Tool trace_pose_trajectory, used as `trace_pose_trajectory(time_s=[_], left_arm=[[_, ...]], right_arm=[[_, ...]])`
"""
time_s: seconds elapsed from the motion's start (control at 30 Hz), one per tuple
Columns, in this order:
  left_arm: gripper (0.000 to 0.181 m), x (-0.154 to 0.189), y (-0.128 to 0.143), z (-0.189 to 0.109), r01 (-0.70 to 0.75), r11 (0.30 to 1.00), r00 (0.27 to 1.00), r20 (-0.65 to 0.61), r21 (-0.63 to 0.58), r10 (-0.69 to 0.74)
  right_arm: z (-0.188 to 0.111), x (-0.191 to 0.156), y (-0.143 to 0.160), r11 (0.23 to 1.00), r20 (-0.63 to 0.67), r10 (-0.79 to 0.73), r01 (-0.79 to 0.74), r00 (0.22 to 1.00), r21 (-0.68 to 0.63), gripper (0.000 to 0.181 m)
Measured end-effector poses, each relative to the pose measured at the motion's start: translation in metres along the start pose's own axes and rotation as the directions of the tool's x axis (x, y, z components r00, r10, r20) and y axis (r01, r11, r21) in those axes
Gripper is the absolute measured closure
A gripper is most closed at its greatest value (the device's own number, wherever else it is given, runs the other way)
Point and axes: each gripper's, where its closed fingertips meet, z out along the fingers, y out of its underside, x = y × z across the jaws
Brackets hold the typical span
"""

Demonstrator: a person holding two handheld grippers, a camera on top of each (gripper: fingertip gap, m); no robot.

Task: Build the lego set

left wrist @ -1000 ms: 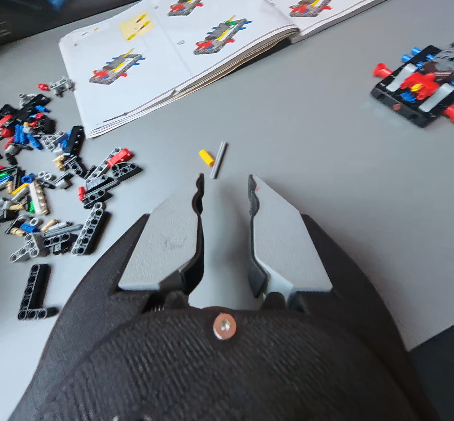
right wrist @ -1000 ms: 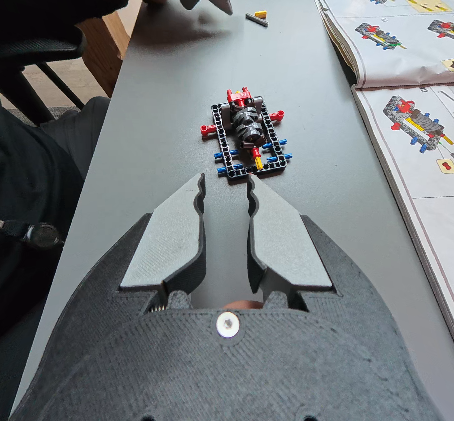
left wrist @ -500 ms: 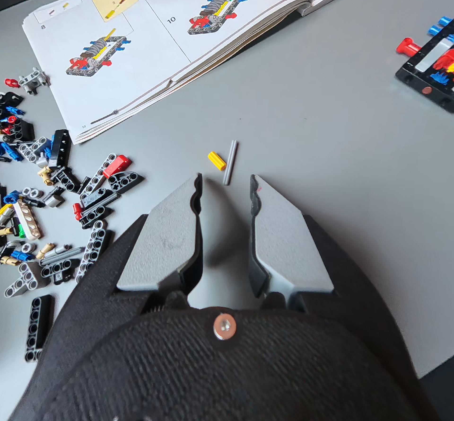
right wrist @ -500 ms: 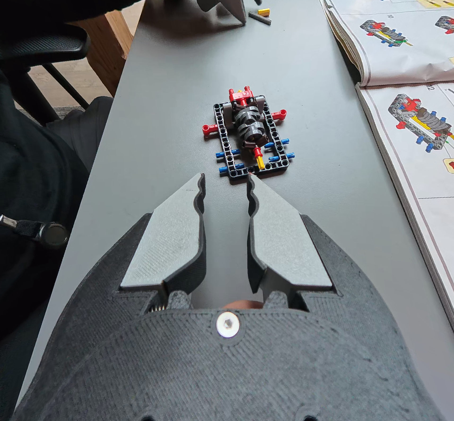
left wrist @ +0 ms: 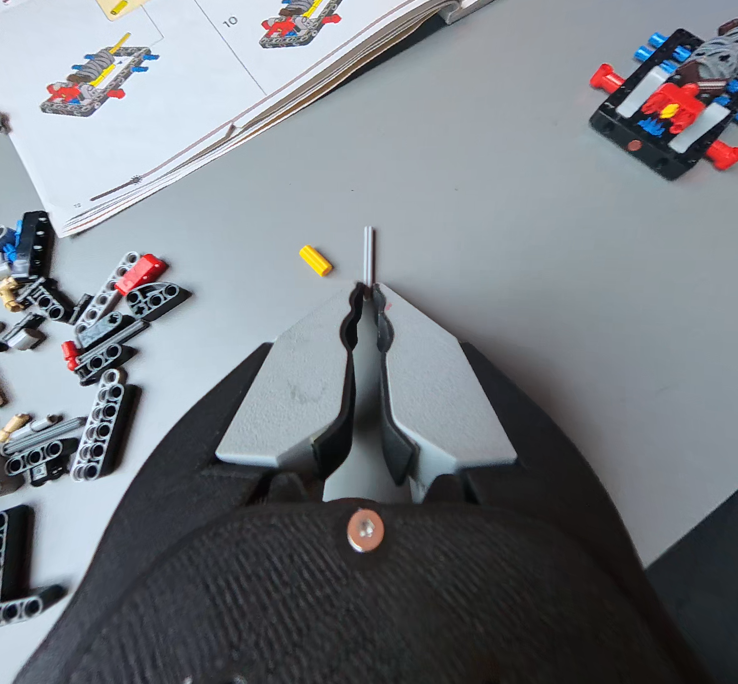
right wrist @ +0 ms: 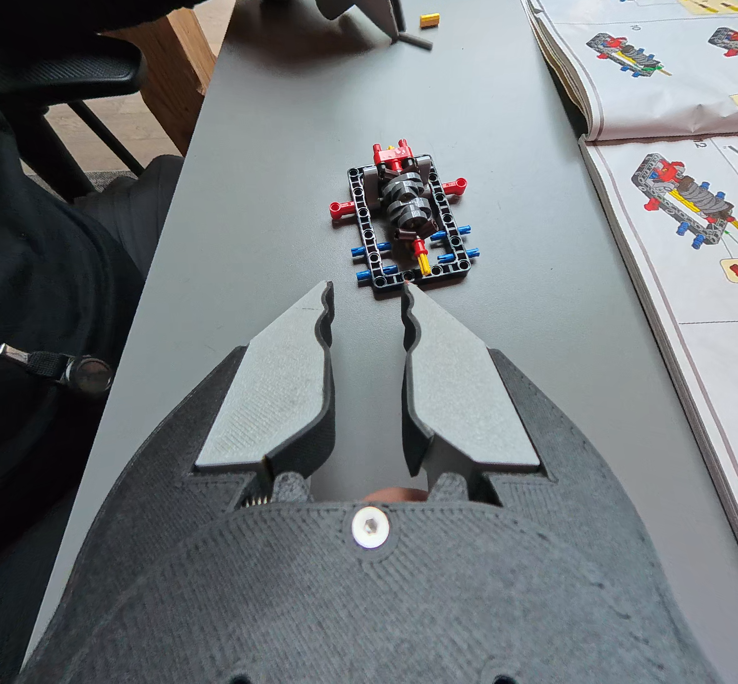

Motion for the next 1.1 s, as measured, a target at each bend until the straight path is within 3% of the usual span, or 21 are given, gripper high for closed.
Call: trace_pose_trajectory(time_s=[0.4,0.47,0.67,1.1], left_arm=[[0.179,0.099,-0.018,0.018,-0.192,0.981,0.956,-0.221,0.022,0.193],[0.178,0.106,-0.020,0.020,-0.211,0.977,0.950,-0.232,0.027,0.211],[0.138,0.119,-0.023,0.020,-0.209,0.977,0.932,-0.295,0.039,0.211],[0.136,0.141,-0.065,0.044,-0.329,0.942,0.883,-0.333,0.064,0.330]], right_arm=[[-0.002,0.002,-0.002,1.000,-0.010,0.009,-0.009,1.000,0.017,0.151],[-0.002,0.003,-0.002,1.000,-0.019,0.007,-0.007,1.000,0.014,0.151],[0.001,0.007,0.001,1.000,-0.049,0.010,-0.010,0.999,-0.010,0.149],[0.003,0.028,-0.010,0.999,-0.129,-0.016,0.020,0.992,0.030,0.156]])
